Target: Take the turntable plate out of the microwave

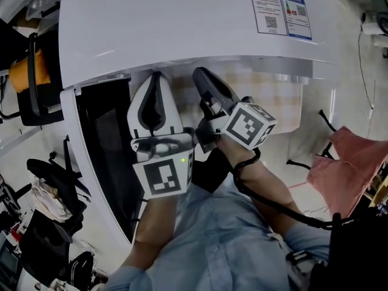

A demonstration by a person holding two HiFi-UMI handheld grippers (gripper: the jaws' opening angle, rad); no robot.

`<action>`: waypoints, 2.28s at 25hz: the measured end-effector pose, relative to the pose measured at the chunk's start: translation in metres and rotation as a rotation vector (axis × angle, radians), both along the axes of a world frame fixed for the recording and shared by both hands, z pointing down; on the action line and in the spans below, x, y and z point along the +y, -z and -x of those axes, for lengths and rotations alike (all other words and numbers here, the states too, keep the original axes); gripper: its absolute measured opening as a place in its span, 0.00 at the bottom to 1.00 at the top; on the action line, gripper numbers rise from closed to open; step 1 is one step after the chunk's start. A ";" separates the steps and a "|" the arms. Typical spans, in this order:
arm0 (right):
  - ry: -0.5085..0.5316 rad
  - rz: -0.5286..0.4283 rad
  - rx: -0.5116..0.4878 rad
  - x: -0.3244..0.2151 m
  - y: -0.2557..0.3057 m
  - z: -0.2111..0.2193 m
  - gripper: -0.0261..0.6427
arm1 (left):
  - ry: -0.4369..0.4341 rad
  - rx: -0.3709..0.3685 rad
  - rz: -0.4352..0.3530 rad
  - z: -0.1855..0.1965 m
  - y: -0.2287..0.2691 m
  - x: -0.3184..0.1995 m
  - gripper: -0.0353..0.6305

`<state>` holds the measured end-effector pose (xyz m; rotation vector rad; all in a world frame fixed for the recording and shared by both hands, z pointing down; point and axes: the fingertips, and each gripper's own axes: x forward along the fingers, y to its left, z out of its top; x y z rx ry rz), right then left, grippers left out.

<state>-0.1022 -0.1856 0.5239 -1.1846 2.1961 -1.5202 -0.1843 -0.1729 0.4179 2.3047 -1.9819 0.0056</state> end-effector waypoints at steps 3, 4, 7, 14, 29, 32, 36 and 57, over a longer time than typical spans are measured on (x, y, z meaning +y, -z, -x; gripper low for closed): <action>-0.008 0.021 -0.005 0.005 -0.002 -0.002 0.15 | -0.005 0.005 0.003 0.001 0.001 -0.003 0.06; -0.010 0.029 -0.002 0.006 -0.003 -0.002 0.17 | -0.007 0.005 0.006 0.001 0.000 -0.003 0.06; -0.029 0.064 -0.013 0.008 -0.011 -0.004 0.22 | -0.008 0.009 0.017 0.002 -0.003 -0.005 0.06; -0.034 0.045 -0.130 -0.013 -0.017 0.006 0.20 | -0.008 0.008 0.025 0.005 -0.007 -0.004 0.06; -0.051 0.044 -0.193 0.019 -0.020 -0.006 0.12 | 0.007 0.007 0.008 -0.001 0.000 0.005 0.06; -0.050 0.052 -0.196 0.028 -0.022 -0.009 0.12 | -0.010 0.006 0.026 -0.007 -0.002 0.009 0.06; -0.051 0.065 -0.190 0.033 -0.025 -0.011 0.12 | -0.026 0.007 0.032 -0.013 -0.004 0.010 0.06; -0.046 0.005 -0.233 -0.011 -0.022 0.001 0.13 | -0.016 0.023 0.047 0.001 -0.008 0.000 0.06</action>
